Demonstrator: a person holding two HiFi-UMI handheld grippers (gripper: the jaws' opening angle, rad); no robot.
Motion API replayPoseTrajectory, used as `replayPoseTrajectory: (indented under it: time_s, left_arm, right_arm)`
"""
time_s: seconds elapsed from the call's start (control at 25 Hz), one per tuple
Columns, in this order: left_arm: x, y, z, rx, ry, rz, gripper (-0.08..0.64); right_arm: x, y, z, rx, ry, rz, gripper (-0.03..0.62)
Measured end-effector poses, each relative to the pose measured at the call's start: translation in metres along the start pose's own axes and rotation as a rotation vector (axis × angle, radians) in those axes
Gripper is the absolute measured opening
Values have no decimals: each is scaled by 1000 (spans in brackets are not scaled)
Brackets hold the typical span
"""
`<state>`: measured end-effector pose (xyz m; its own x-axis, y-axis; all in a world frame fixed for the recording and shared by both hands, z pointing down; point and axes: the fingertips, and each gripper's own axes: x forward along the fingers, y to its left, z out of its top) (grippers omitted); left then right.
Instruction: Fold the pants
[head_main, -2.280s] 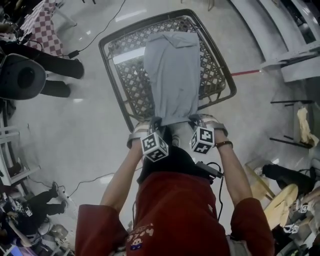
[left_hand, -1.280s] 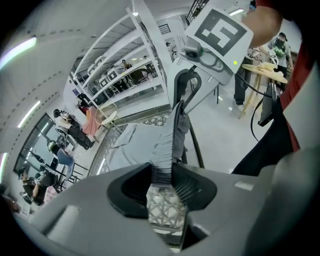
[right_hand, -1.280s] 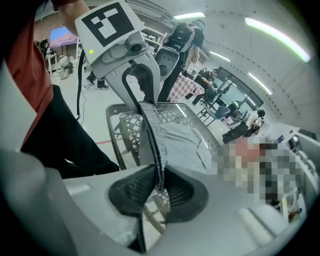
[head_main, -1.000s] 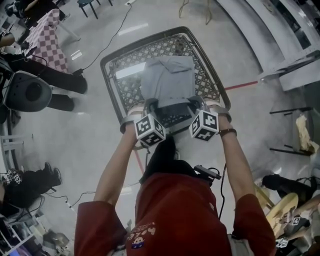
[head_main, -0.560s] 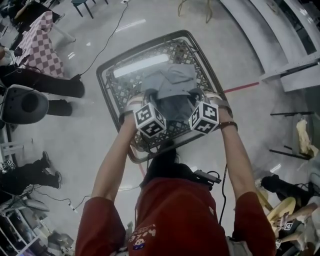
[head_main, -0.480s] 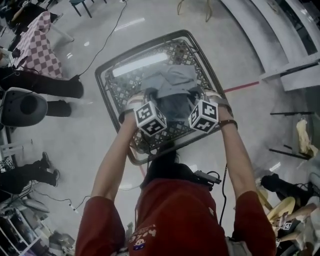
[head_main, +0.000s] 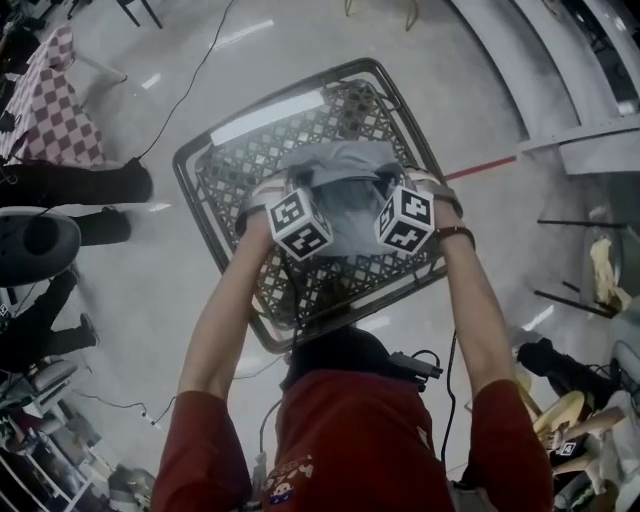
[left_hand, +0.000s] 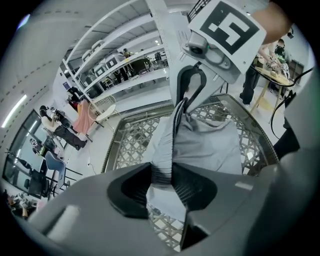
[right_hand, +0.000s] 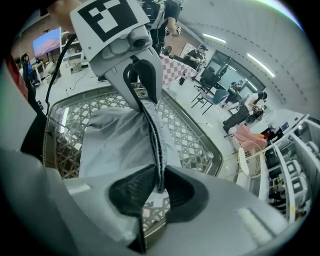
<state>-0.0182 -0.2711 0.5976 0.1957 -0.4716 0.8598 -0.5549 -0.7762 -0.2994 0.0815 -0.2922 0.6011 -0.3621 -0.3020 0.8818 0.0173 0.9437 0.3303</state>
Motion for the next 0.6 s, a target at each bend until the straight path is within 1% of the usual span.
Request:
replayPoseTrajectory:
  time_s: [0.32,0.44,0.6]
  left_arm:
    - [48,17,-10,-26,13,-46,147]
    - [60,24,-11,-54,4,-24,155]
    - [65,39,-9,-59,-14,18,163]
  right_arm:
    - [45,-15,-11,55,36,45,61]
    - [59,-17,-19,61,54,44,66]
    - [67,-28,-21,78,58,-6,86]
